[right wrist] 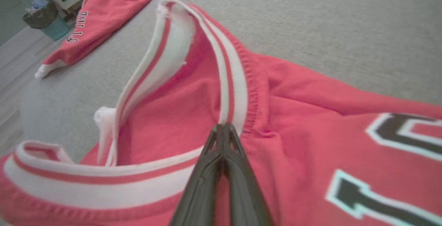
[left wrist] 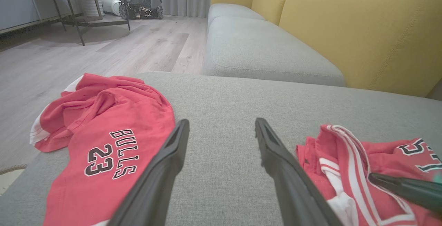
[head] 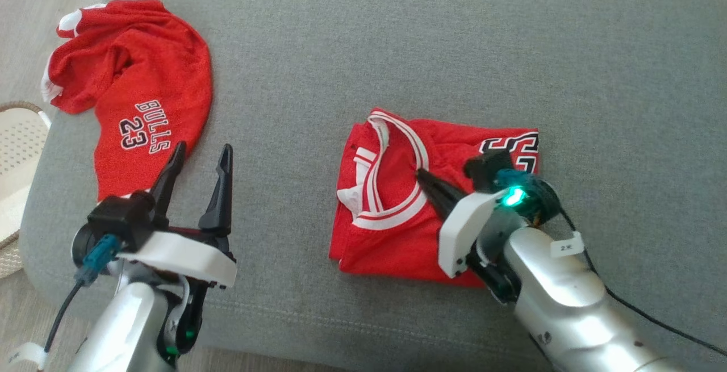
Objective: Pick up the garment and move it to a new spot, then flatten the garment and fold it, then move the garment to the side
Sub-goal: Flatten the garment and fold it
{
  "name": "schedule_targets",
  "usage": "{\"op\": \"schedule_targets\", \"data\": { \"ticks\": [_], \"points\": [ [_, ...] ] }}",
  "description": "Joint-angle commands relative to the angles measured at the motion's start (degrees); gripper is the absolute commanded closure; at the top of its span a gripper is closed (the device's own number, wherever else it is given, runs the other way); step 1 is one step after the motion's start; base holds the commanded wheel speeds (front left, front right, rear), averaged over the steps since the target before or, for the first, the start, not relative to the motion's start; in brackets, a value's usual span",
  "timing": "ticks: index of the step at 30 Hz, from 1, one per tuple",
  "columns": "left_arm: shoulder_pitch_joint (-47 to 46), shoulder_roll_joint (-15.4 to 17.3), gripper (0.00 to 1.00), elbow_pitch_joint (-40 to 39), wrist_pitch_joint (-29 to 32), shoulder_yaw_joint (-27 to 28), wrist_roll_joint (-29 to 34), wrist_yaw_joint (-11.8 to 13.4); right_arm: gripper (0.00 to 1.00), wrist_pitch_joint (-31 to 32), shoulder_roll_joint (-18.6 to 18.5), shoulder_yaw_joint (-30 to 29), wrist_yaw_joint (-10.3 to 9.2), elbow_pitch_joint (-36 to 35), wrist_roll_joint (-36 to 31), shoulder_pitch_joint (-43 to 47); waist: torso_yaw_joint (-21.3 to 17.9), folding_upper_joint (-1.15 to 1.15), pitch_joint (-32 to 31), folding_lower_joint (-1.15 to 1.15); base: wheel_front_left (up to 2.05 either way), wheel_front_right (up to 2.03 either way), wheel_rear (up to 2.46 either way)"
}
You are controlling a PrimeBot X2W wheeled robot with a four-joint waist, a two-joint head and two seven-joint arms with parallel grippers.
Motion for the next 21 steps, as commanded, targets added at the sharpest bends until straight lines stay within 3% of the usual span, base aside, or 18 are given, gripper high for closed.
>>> {"op": "schedule_targets", "data": {
  "ticks": [1, 10, 16, 17, 18, 19, 21],
  "points": [
    [-2.93, 1.05, 0.00, -1.31, -0.56, 2.72, 0.00, -0.21, 1.00, -0.85, 1.31, 2.55, -0.05, -1.50, 1.34, -1.59, -0.04, 0.00, 0.04, 0.00, 0.00, 0.00, 0.00],
    [-2.81, 0.84, 0.00, -0.91, -0.68, 3.19, 0.19, -0.53, 1.00, -5.43, 1.32, 8.95, -0.05, -2.91, 5.70, -4.35, -0.61, 0.00, 0.30, 0.00, 0.00, 0.00, 0.00],
    [-1.84, 0.92, 0.00, -0.73, -0.72, 3.57, 0.55, -0.39, 1.00, -11.33, 1.32, 5.53, -0.05, -6.84, 5.86, -3.91, -1.70, 0.00, -1.51, 0.00, 0.00, 0.00, 0.00],
    [-1.28, 1.18, 0.00, -0.99, -0.73, 3.81, 0.76, -0.18, 0.65, -12.33, 0.78, 1.91, -0.05, -8.85, 4.71, -2.54, -2.39, 0.00, -2.19, 0.00, 0.00, 0.00, 0.00],
    [-0.99, 1.29, 0.00, -1.17, -0.73, 3.89, 0.86, -0.04, 0.14, -12.64, 0.27, -0.20, -0.05, -10.10, 3.82, -1.65, -2.73, 0.00, -2.48, 0.00, 0.00, 0.00, 0.00],
    [-0.68, 1.39, 0.00, -1.40, -0.74, 3.98, 0.96, 0.15, 0.00, -12.88, -0.28, -2.38, -0.05, -11.59, 2.83, -0.61, -3.08, 0.00, -2.75, 0.00, 0.00, 0.00, 0.00],
    [-0.15, 1.66, 0.00, -1.84, -0.74, 4.14, 1.09, 0.48, 0.00, -13.12, -1.33, -7.18, -0.05, -15.12, 0.53, 2.00, -3.71, 0.00, -3.17, 0.00, 0.00, 0.00, 0.00]
  ]
}}
